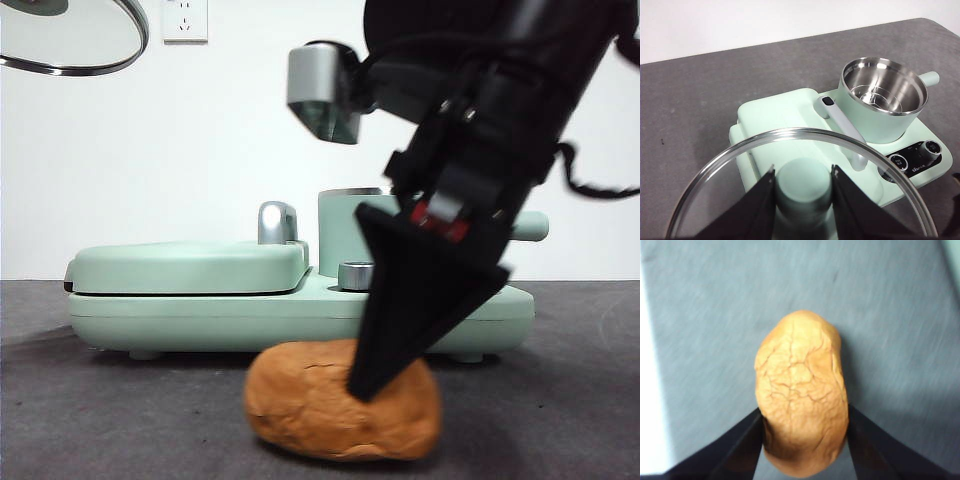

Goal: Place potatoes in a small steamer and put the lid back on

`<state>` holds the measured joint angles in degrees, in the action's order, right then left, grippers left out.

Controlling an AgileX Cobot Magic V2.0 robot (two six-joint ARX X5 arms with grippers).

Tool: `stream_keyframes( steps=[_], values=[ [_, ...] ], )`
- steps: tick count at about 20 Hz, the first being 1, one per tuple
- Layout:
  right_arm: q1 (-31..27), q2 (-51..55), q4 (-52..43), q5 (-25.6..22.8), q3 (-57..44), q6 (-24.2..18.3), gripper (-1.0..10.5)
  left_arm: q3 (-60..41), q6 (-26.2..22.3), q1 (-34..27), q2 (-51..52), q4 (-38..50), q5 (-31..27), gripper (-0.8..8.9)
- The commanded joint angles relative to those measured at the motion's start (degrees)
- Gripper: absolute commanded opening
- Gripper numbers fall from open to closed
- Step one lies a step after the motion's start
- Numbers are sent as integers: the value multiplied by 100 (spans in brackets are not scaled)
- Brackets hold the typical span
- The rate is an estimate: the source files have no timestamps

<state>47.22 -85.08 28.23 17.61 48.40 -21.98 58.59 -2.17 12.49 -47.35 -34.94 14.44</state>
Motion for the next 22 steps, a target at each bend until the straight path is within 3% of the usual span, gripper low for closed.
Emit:
stream_keyframes(
  steps=[1, 7, 10, 16, 22],
  values=[
    [55, 251, 555, -348, 343, 682, 203, 90, -52, 11, -13, 153, 13, 9],
    [-251, 629, 3427, -1386, 1939, 1655, 203, 90, -52, 11, -13, 153, 13, 9],
    [-634, 597, 4352, -1486, 2931, 1910, 203, 90, -52, 11, -13, 151, 13, 9],
    [-1517, 138, 4452, -1464, 4310, 1897, 203, 90, -26, 11, -13, 149, 13, 9],
    [-1934, -1014, 4098, -1464, 5584, 1672, 203, 90, -24, 11, -13, 125, 13, 9]
  ],
)
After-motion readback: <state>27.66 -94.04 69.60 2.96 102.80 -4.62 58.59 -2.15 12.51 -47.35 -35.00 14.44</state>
